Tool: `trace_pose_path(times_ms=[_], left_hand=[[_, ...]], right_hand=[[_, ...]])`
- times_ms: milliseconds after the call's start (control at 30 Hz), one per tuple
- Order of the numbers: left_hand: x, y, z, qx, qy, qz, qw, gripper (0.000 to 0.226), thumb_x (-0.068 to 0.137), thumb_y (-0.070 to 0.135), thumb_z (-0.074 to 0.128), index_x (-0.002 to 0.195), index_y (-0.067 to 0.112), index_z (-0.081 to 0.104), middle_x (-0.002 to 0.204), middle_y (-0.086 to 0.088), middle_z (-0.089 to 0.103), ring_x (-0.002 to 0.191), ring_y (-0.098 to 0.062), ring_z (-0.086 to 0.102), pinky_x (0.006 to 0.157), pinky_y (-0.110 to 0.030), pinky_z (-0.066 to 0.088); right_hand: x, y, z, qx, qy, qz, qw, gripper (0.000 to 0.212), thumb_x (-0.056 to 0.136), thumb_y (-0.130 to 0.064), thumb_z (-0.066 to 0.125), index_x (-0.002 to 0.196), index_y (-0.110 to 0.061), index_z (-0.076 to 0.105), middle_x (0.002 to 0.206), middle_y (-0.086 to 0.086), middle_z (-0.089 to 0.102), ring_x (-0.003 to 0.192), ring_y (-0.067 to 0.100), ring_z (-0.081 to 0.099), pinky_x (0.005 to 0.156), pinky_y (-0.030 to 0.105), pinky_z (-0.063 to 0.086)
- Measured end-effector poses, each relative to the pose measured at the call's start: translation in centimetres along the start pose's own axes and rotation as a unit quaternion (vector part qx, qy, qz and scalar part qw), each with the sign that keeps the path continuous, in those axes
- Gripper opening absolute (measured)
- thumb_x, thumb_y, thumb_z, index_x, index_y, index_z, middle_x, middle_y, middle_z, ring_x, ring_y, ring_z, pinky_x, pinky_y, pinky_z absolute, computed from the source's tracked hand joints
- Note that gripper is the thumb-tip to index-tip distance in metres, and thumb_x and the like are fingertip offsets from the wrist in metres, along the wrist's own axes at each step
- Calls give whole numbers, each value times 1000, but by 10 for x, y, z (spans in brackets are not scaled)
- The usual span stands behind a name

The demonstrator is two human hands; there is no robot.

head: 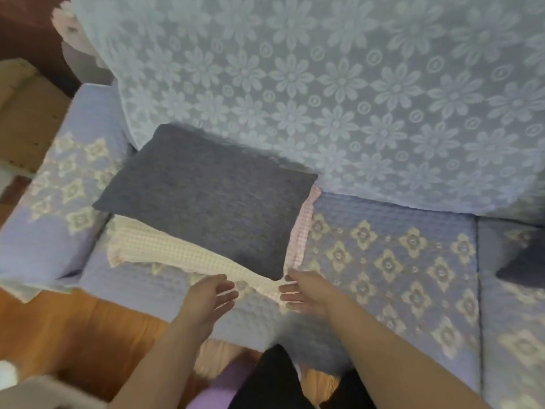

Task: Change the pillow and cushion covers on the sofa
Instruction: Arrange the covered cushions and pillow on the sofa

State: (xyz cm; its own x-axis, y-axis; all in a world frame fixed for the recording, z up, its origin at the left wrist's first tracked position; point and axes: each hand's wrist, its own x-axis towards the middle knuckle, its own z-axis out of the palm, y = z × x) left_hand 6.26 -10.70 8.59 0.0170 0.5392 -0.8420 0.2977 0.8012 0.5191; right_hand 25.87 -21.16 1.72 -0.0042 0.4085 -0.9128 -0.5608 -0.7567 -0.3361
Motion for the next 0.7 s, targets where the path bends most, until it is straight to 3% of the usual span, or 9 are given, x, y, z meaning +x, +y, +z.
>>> trace_pose_path(times_ms=[67, 133, 233, 300, 367, 433, 467, 567, 700], left_hand=[[-3, 14, -23, -5, -21, -3, 1000, 21, 101, 17, 58, 117, 4, 63, 115, -18, 68, 105, -35, 70, 90, -42, 56], [-8, 30, -37, 7, -34, 16, 999, 19, 101, 16, 58, 115, 6, 65, 114, -17, 70, 102, -34, 71, 89, -41, 57], [-25, 59, -41, 122, -12, 185, 975, 18, 102, 13, 56, 113, 23, 65, 119, -5, 68, 108, -22, 67, 96, -40, 55], [-50, 90, -35, 218, 13, 400, 890, 32, 97, 14, 65, 125, 29, 60, 130, 7, 59, 124, -9, 54, 107, -37, 46], [-82, 131, -25, 292, 12, 597, 747, 60, 88, 15, 76, 141, 25, 51, 143, 5, 47, 137, -11, 39, 115, -35, 34], [-119, 176, -11, 309, -2, 707, 637, 69, 85, 20, 81, 145, 21, 48, 146, -1, 46, 140, -20, 39, 117, -39, 31], [-139, 197, -5, 291, -21, 736, 611, 60, 87, 20, 79, 141, 19, 53, 139, 0, 53, 134, -20, 47, 114, -39, 36], [-193, 230, 12, 184, -72, 762, 617, 20, 92, 11, 71, 106, 26, 70, 96, 20, 67, 93, -1, 62, 83, -18, 46], [-234, 210, 55, 103, -144, 705, 687, 14, 88, 27, 73, 77, 32, 67, 73, 16, 62, 71, -4, 59, 67, -18, 43]], right_hand=[[4, 3, 47, 85, 26, -16, 996, 30, 104, -31, 51, 112, -3, 60, 100, 13, 71, 92, 28, 70, 82, 38, 59], [-1, -6, 76, 128, 108, -101, 981, 27, 106, -23, 48, 114, 0, 61, 84, 11, 67, 73, 21, 62, 68, 32, 56], [-48, -61, 98, 72, 171, -228, 956, 28, 103, -28, 50, 88, -7, 62, 72, 0, 60, 70, 14, 55, 72, 33, 48], [-104, -114, 112, 50, 161, -313, 935, 29, 98, -28, 56, 79, -6, 58, 68, 1, 56, 68, 8, 62, 81, 39, 47], [-174, -158, 129, 12, 143, -398, 906, 35, 95, -26, 60, 79, 5, 61, 69, 6, 59, 72, 8, 66, 85, 36, 47], [-243, -178, 143, -40, 129, -466, 874, 38, 95, -25, 60, 76, 7, 63, 65, 4, 61, 67, 7, 62, 73, 22, 45], [-273, -182, 147, -53, 129, -493, 859, 40, 96, -25, 60, 70, 5, 62, 62, 4, 59, 64, 5, 60, 67, 18, 43], [-337, -176, 145, -65, 176, -580, 793, 51, 100, -34, 54, 60, -3, 64, 57, 0, 55, 59, 5, 54, 63, 13, 42], [-368, -150, 101, -40, 268, -638, 721, 19, 98, -22, 60, 81, -26, 68, 73, -8, 65, 70, 10, 63, 73, 26, 51]])
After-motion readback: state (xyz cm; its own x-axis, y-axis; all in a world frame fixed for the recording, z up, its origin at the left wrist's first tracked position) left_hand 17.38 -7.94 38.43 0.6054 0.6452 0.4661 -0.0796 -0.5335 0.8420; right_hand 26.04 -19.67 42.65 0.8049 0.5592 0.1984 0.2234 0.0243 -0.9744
